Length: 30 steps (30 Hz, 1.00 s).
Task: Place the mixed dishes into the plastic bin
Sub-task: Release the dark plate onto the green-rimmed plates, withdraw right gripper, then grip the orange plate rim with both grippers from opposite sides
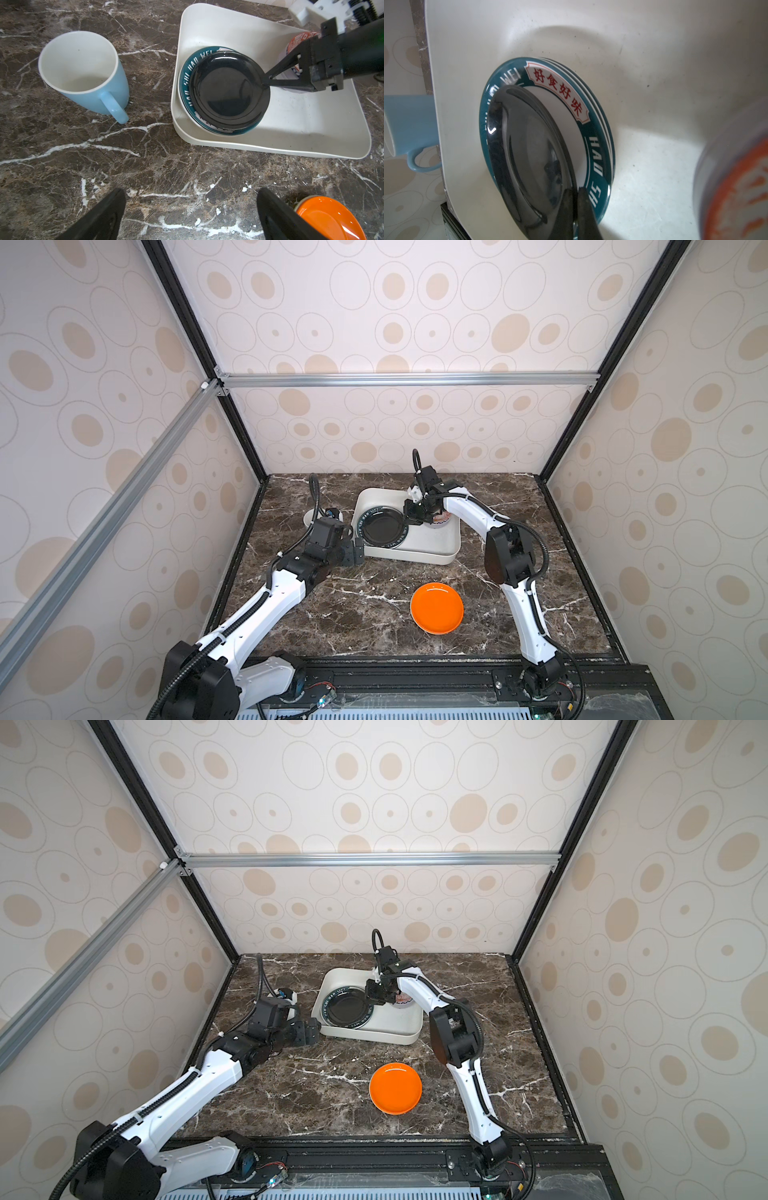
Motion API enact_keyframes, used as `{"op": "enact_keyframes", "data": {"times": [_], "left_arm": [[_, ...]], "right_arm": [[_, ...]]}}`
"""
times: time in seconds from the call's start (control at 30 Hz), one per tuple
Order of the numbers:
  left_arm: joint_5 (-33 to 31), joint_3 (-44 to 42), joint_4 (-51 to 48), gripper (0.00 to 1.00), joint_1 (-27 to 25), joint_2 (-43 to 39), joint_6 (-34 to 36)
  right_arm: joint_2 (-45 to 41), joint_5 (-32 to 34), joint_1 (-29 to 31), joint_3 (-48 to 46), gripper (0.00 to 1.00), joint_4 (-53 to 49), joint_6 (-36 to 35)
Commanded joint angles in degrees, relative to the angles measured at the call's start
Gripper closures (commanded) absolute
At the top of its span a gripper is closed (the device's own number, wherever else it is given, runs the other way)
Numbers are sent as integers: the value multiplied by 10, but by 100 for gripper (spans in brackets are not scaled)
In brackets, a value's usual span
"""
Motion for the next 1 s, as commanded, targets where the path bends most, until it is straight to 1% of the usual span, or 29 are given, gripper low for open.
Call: {"op": "enact_keyframes", "data": {"times": [0.0,0.07,0.13,0.27,0.43,0.5,0.57,0.7,0.77,0.87,0.97], "left_arm": [[14,21,8,1,7,7,13],[18,20,10,1,7,9,12],[21,19,12,1,8,7,11],[31,6,14,1,8,-7,5],[63,-25,28,1,7,-41,-17],[86,-44,42,1,5,-56,-32],[100,-67,58,2,-7,-72,-49],[92,-99,75,3,-58,-88,-71],[74,-113,86,3,-98,-89,-84],[53,-134,114,4,-166,-80,-112],[35,-154,151,5,-230,-56,-141]], "right_arm": [[11,-14,-3,28,88,-26,-14],[5,-13,-3,26,80,-31,-17],[-14,-8,-3,17,73,-34,-23],[-82,3,-3,-41,67,-13,-28],[-200,28,3,-151,67,0,-28],[-257,41,7,-219,67,8,-27],[-315,54,10,-296,67,16,-23],[-416,83,16,-466,67,40,-5],[-463,87,16,-554,67,59,10],[-524,91,20,-662,67,79,29],[-582,110,23,-738,67,85,38]]}}
